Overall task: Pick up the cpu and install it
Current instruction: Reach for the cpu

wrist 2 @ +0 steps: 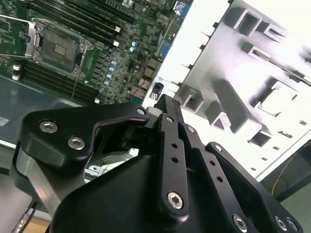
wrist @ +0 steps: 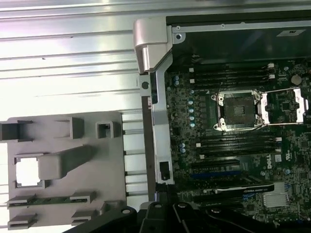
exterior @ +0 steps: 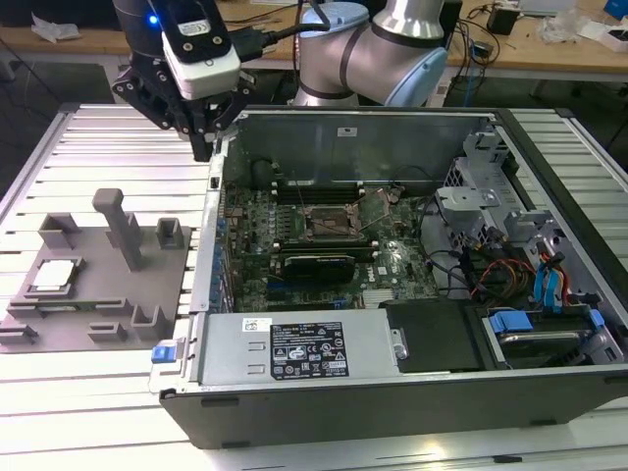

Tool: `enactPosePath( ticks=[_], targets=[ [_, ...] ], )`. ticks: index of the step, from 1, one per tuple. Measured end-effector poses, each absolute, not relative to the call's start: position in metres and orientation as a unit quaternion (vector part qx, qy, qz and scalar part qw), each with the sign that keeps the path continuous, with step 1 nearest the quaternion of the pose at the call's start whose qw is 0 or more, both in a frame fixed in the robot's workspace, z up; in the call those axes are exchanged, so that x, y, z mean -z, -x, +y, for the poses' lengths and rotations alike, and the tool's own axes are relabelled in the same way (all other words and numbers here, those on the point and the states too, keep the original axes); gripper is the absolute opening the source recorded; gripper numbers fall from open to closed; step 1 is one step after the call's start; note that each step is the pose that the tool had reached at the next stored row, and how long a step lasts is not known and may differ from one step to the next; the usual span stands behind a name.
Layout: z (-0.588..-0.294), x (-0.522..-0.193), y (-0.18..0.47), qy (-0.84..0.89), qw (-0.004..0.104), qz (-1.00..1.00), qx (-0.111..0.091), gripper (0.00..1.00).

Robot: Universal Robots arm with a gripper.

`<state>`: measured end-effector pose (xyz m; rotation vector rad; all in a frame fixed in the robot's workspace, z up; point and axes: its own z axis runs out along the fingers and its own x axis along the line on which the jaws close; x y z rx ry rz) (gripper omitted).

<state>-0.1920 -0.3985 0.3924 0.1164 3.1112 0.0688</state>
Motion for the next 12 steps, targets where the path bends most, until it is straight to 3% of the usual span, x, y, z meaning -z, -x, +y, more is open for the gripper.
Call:
enactPosePath(
  ticks=[12],
  targets=[
    [-0.398, -0.392, 0.211, -0.037, 0.014, 0.999, -0.022, 0.11]
  ],
)
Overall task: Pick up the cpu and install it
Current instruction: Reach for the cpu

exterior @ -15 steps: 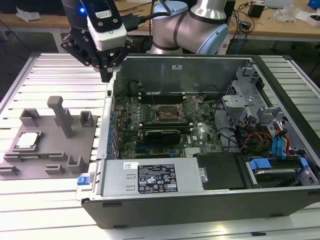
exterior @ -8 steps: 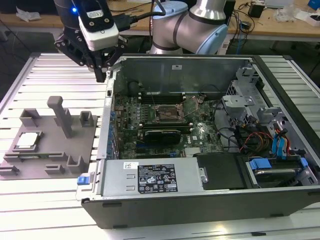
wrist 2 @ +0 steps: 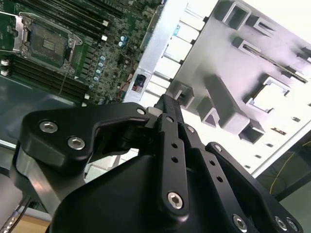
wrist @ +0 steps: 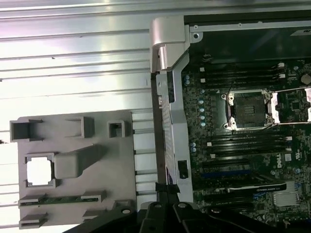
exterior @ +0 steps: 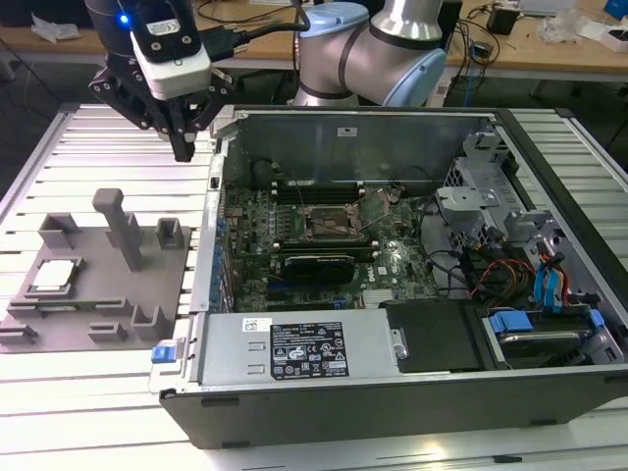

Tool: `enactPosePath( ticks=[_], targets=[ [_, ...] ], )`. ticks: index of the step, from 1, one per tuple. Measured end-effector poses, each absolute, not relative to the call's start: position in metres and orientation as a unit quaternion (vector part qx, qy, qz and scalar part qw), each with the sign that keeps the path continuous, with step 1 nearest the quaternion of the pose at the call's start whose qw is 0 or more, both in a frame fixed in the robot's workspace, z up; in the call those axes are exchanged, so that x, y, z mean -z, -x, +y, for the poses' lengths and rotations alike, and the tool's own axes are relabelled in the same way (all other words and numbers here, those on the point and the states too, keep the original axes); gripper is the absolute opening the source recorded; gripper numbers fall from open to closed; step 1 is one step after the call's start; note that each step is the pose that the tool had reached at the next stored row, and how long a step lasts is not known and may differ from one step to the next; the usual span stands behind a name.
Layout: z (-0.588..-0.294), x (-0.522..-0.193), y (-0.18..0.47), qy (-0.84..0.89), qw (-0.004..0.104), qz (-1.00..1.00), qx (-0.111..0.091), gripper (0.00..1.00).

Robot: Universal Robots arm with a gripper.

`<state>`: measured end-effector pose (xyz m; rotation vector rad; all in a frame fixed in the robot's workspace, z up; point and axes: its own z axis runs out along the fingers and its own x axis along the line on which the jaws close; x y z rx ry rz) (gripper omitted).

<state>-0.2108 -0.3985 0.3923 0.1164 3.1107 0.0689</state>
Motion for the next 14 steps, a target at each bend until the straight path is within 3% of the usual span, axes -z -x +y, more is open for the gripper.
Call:
enactPosePath(
  ticks=[14],
  targets=[
    [-0.398, -0.392, 0.230, -0.037, 0.014, 0.999, -0.022, 0.11]
  ],
)
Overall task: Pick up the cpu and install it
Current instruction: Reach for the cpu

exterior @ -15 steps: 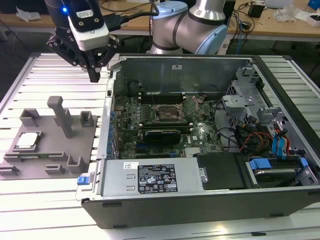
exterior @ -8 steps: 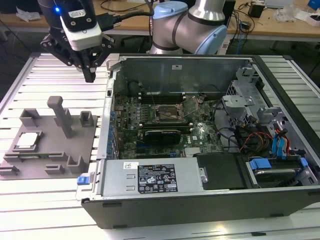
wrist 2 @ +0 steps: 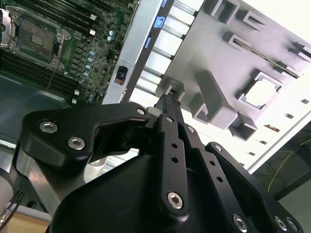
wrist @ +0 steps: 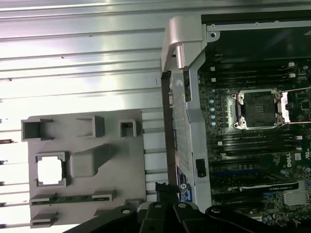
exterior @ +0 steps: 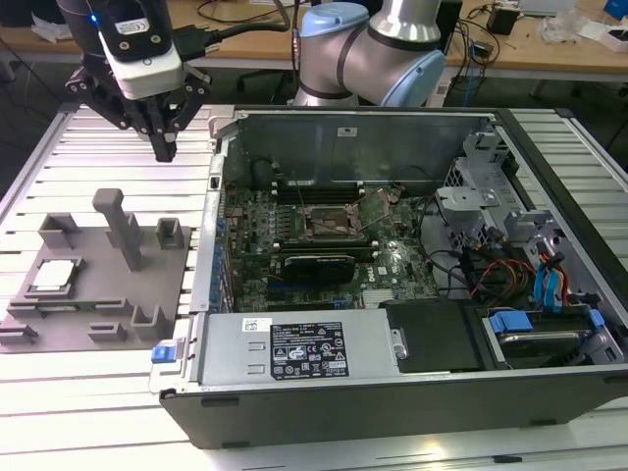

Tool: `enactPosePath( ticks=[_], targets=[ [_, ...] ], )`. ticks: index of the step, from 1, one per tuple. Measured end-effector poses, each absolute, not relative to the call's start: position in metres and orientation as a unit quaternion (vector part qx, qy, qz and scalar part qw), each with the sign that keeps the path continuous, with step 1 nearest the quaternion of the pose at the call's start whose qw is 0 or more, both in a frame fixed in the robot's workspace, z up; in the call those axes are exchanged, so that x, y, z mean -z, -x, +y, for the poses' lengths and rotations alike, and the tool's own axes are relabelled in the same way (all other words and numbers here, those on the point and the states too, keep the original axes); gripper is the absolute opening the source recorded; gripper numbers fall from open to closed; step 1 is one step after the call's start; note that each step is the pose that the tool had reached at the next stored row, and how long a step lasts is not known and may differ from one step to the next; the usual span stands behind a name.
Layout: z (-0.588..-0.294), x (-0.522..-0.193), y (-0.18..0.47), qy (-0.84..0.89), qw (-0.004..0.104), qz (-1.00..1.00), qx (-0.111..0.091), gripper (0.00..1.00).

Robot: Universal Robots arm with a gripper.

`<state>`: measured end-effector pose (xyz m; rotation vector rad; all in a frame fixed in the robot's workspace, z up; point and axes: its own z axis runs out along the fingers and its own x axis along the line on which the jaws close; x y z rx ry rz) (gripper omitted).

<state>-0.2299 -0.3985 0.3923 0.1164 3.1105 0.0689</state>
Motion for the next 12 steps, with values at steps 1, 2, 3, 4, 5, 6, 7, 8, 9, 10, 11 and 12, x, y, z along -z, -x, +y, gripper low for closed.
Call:
enactPosePath(
  ticks=[1, 2, 3, 4, 5, 6, 7, 8, 9, 10, 11, 12],
  targets=[
    [-0.398, -0.392, 0.231, -0.037, 0.014, 0.999, -0.022, 0.11],
    [-0.398, -0.392, 0.232, -0.037, 0.014, 0.999, -0.022, 0.11],
    [-0.398, -0.392, 0.234, -0.037, 0.014, 0.999, -0.022, 0.11],
    [-0.398, -0.392, 0.235, -0.037, 0.014, 0.999, -0.022, 0.11],
    [-0.398, -0.392, 0.236, -0.037, 0.014, 0.999, -0.022, 0.11],
    [-0.398, -0.392, 0.237, -0.037, 0.014, 0.999, -0.022, 0.11],
    [-0.398, -0.392, 0.238, -0.037, 0.014, 0.999, -0.022, 0.11],
    [-0.398, -0.392, 0.239, -0.037, 0.014, 0.999, -0.022, 0.11],
    [-0.399, -0.392, 0.240, -0.037, 0.014, 0.999, -0.022, 0.11],
    [-0.398, -0.392, 0.241, -0.037, 0.014, 0.999, -0.022, 0.11],
    [-0.398, -0.392, 0.243, -0.037, 0.014, 0.999, -0.022, 0.11],
    [-0.398, -0.392, 0.245, -0.037, 0.014, 0.999, -0.022, 0.11]
  ],
)
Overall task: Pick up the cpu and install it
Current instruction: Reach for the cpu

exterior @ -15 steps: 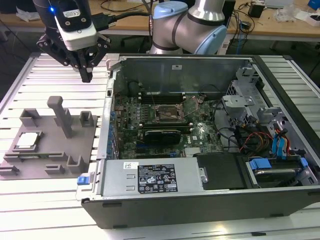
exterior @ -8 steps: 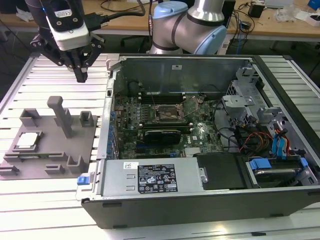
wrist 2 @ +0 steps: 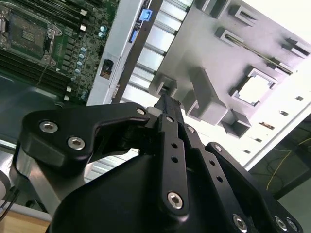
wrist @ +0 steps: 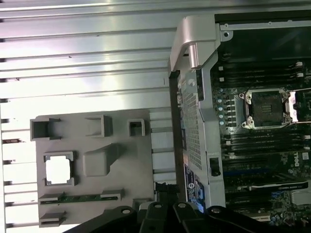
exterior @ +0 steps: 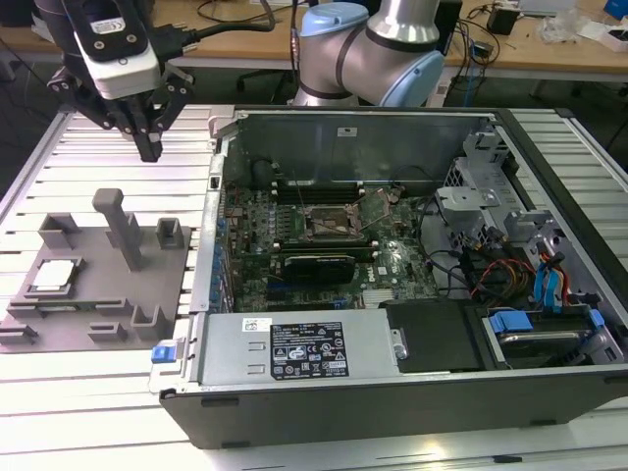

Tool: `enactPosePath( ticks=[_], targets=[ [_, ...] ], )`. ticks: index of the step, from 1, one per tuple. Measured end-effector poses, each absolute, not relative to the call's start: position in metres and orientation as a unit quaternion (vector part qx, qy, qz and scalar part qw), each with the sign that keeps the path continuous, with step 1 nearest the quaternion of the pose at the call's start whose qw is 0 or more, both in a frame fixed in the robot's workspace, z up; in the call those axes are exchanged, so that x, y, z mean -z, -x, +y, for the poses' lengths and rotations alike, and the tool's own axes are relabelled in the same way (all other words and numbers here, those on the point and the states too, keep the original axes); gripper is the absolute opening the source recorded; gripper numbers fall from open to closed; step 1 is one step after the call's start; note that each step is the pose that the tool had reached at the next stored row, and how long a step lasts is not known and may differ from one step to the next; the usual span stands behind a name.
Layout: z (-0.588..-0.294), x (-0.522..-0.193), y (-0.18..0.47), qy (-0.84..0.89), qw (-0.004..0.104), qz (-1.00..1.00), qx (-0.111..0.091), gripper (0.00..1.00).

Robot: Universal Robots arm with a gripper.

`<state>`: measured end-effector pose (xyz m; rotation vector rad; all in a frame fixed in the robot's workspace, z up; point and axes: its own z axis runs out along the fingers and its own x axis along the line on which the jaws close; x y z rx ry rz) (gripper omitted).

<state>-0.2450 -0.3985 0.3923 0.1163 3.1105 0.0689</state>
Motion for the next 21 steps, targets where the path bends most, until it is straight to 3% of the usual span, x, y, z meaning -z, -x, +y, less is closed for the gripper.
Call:
enactPosePath(
  ticks=[21],
  targets=[
    [-0.398, -0.392, 0.275, -0.037, 0.014, 0.999, -0.022, 0.11]
  ],
)
